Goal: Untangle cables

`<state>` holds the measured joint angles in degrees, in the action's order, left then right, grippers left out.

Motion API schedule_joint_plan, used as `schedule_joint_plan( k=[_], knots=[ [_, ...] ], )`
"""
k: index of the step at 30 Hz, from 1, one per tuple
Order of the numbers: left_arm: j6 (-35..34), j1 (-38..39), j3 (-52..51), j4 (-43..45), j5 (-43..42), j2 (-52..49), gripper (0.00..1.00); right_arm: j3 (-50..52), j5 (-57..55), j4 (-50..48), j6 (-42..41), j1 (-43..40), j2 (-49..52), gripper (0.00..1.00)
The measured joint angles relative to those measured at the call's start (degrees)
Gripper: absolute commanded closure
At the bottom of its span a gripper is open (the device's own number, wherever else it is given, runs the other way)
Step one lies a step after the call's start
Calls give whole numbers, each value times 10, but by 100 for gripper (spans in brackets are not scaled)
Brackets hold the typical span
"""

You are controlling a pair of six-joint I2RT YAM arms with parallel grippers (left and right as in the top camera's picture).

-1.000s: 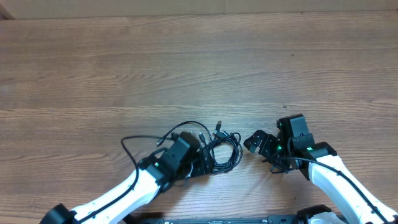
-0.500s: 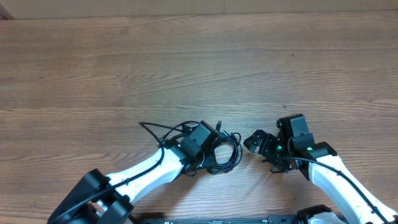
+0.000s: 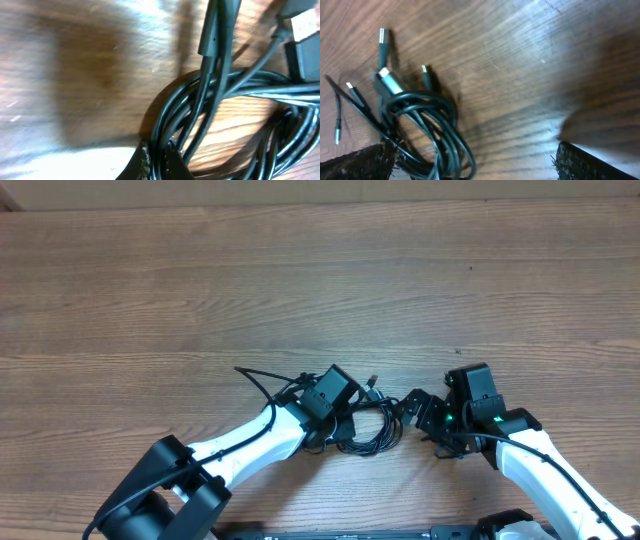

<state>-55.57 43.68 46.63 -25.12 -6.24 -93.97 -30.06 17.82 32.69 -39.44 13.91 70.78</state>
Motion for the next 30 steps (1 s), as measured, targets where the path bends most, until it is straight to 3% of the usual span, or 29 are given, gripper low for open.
schedule_joint_plan(
  k=[7, 12, 16, 19, 23, 30],
  knots=[
    [-45, -79, -1, -215, 66, 117, 96, 1, 38, 35, 35, 0, 0, 0],
    [-69, -136, -1, -255, 85, 244, 96, 2, 205, -27, 124, 1, 0, 1],
    [-68, -139, -1, -259, 79, 324, 96, 2, 314, -82, 150, 25, 0, 13],
    [-50, -139, -1, -259, 71, 365, 96, 2, 355, -121, 128, 66, 0, 23],
    [-25, -139, -1, -258, 67, 392, 96, 2, 345, -164, 56, 132, 0, 23],
    [-14, -139, -1, -267, 70, 395, 96, 2, 206, -168, -87, 240, 0, 23]
  ],
)
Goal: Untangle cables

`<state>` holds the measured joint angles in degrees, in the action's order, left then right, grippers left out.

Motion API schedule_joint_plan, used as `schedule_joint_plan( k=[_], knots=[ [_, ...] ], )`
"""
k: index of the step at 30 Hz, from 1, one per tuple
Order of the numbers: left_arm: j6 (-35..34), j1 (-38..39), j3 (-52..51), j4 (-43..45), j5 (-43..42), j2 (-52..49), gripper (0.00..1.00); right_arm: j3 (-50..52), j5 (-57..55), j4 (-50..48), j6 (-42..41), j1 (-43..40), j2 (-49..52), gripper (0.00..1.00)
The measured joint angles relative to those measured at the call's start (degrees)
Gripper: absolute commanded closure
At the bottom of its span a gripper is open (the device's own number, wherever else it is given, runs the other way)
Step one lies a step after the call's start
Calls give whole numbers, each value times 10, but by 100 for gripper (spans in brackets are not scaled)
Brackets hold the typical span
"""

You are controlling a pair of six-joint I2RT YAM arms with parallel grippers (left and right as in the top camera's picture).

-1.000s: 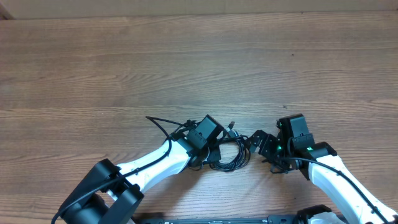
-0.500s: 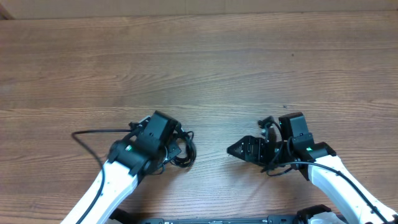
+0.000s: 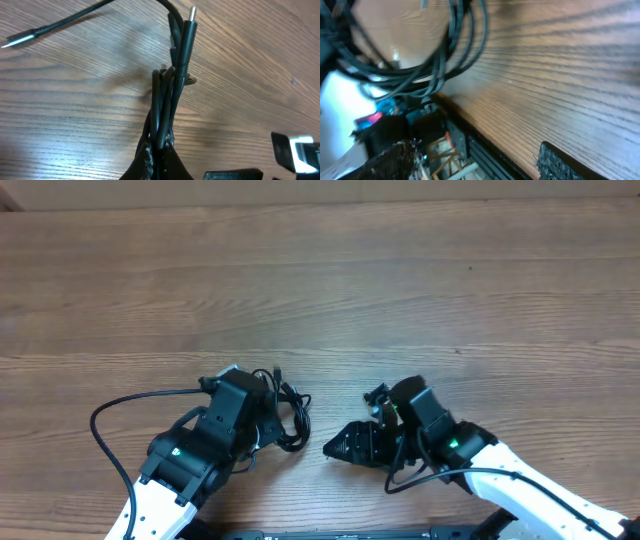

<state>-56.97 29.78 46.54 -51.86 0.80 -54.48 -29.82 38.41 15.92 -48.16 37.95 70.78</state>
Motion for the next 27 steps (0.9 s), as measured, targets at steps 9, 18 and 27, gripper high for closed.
schedule_joint_plan(
  k=[9, 18, 27],
  knots=[
    [-27, 0, 0, -66, 96, -24, 96, 0, -112, 31, -63, 38, 0, 15],
    [1, 0, -3, 141, 39, -66, 96, 0, -179, 33, -71, 38, 0, 16],
    [56, 0, -1, 223, -14, -68, 96, 0, -228, 108, -73, 38, 0, 16]
  ],
)
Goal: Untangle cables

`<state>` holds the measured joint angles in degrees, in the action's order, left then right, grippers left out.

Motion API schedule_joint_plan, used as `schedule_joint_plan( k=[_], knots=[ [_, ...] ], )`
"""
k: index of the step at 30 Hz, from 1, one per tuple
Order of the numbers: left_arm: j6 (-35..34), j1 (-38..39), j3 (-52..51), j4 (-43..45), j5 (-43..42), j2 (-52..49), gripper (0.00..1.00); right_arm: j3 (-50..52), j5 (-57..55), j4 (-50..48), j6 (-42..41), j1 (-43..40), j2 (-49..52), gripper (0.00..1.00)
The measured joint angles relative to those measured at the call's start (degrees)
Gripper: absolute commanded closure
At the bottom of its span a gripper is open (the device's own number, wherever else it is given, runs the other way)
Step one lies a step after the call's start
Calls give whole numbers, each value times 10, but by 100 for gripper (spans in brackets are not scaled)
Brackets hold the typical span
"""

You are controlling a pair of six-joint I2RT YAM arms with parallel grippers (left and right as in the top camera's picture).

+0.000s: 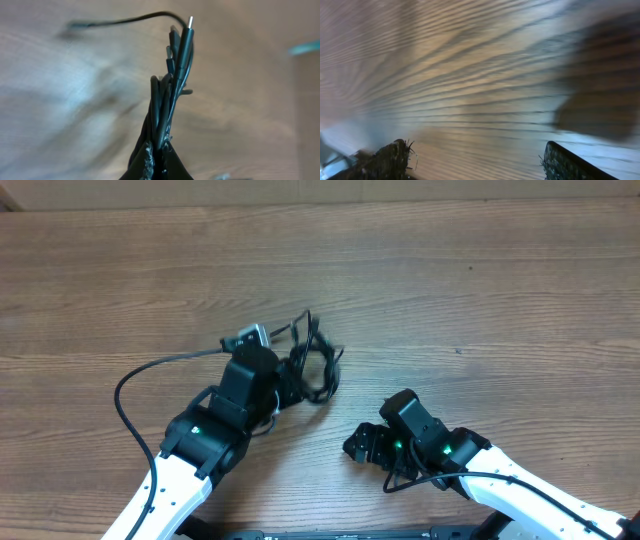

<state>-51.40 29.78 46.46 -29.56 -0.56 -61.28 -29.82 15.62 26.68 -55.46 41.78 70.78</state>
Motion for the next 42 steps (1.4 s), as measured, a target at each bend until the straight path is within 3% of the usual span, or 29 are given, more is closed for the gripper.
schedule_joint_plan(
  k=[1, 2, 3, 4, 5, 8, 15, 23, 30, 33, 36, 38, 40, 41, 42],
  knots=[
    [2, 0, 1, -34, 2, -1, 95, 0, -6, 4, 0, 0, 0, 14],
    [5, 0, 0, -71, 4, -3, 85, 0, -13, 5, -1, 0, 0, 12],
    [9, 0, 0, -102, 8, -8, 67, 0, -18, 5, -1, 0, 0, 11],
    [9, 0, -1, -131, 14, -16, 41, 0, -24, 5, -1, 0, 0, 9],
    [6, 0, -2, -151, 17, -24, 27, 0, -30, 4, -1, 0, 0, 7],
    [1, 0, -16, -172, 21, -59, 0, 0, -46, -6, -1, 0, 0, 4],
    [-8, 0, -34, -152, 21, -143, 0, 0, -65, -26, 0, 0, 0, 0],
    [0, 0, -33, -146, 32, -160, 0, 0, -82, -26, 0, 0, 0, 0],
    [-24, -22, 5, -329, 144, -162, 0, 0, -90, -25, 0, 0, 0, 0],
    [-36, -40, 50, -337, 169, -162, 2, 0, -101, -25, 0, 0, 0, 0],
    [36, -45, 80, -260, 151, -162, 6, 0, -107, -25, 0, 0, 0, 0],
    [131, -44, 84, -203, 107, -162, 8, 0, -110, -24, 0, 0, 0, 0],
    [218, -43, 85, -180, 69, -163, 19, 0, -112, -25, 0, 0, 0, 0],
    [293, -43, 85, -172, 49, -167, 20, 0, -112, -24, 0, 0, 0, 0],
    [306, -43, 85, -171, 45, -168, 20, 0, -112, -24, 0, 0, 0, 0]
  ],
)
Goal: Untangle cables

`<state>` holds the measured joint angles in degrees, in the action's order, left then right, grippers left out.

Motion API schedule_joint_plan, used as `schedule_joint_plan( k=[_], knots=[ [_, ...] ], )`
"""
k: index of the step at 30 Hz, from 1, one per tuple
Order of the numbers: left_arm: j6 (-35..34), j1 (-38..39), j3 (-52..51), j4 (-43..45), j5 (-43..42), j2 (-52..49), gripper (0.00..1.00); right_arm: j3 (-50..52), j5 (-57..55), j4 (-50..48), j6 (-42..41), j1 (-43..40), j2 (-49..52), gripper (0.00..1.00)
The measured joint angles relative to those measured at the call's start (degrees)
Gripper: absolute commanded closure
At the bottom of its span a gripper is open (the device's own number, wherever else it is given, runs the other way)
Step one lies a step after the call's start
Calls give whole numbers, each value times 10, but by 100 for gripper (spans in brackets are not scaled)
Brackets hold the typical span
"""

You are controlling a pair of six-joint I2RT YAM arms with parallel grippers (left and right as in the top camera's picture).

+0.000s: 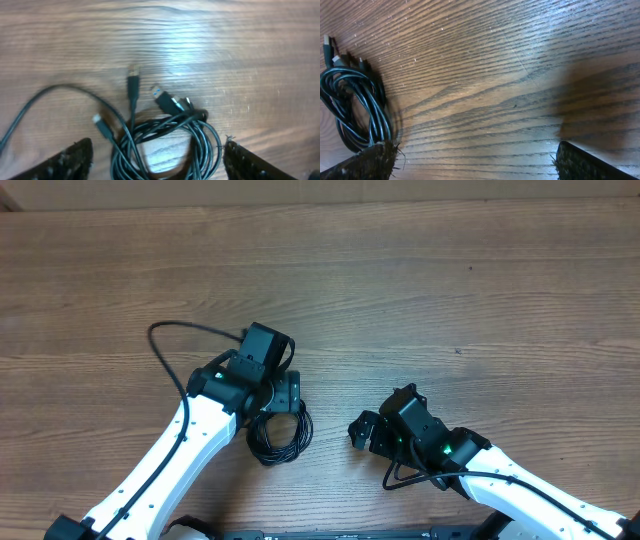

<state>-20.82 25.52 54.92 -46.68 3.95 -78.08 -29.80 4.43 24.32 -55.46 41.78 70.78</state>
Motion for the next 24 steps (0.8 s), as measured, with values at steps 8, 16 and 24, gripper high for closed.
schedule_joint_plan(
  k=[8, 16, 24],
  knots=[
    [176, 0, 0, 16, -4, -70, 49, 0, -2, 7, 0, 0, 10, 0],
    [300, 0, -1, 68, -49, -175, 75, 0, -2, 6, 0, 0, 10, 0],
    [344, 0, 7, 68, -69, -207, 96, 0, -2, 6, 0, 0, 10, 0]
  ],
)
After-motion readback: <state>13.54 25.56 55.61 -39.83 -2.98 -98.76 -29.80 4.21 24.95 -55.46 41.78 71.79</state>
